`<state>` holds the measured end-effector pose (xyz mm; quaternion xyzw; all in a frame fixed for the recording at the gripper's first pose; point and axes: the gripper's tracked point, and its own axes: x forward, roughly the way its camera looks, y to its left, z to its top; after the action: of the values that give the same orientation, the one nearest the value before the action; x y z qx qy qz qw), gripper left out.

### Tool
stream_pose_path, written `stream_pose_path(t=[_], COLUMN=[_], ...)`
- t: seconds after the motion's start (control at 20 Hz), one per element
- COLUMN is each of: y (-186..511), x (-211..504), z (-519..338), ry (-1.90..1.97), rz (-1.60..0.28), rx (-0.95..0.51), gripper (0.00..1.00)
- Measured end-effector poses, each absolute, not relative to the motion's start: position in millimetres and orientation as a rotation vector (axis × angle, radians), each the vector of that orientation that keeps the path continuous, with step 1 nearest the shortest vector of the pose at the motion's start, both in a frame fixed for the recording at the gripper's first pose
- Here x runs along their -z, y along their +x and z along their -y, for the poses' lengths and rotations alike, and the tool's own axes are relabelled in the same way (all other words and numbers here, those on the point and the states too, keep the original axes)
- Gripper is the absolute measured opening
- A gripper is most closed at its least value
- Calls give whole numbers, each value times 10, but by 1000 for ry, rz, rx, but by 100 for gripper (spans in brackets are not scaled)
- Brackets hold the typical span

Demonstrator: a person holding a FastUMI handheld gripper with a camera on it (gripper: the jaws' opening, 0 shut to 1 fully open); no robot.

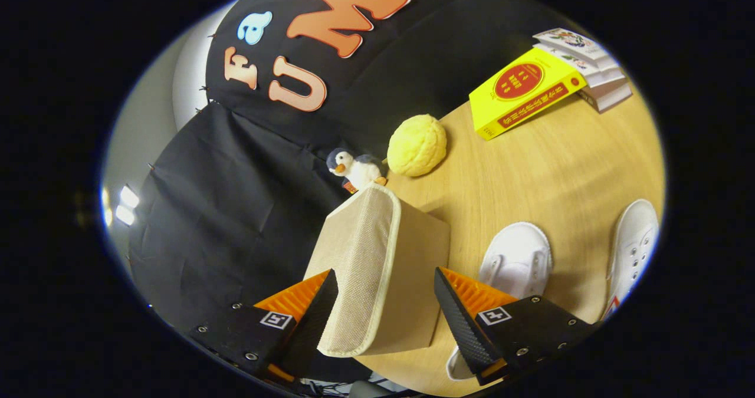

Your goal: Open the storage box then place both shoes into the box .Put the left shoe in first, then the right shoe, with the right side of both shoes facing outward in a uniform manner.

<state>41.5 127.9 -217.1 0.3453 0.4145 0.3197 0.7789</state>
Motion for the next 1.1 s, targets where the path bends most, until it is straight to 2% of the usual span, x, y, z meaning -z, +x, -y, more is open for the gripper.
stream_pose_path(t=[0.4, 0.6, 0.65, 0.8, 0.85, 1.1], y=[208, 151, 167, 154, 156, 77], x=[2198, 2138, 2100, 1915, 1834, 1666], z=[-1677, -1630, -1613, -1532, -1499, -1544], ry=[935, 936, 945, 965, 981, 884], rz=[-1009, -1001, -1000, -959, -940, -920], rx=[-839, -864, -866, -884, -891, -905], gripper=[97, 89, 80, 68, 57, 28])
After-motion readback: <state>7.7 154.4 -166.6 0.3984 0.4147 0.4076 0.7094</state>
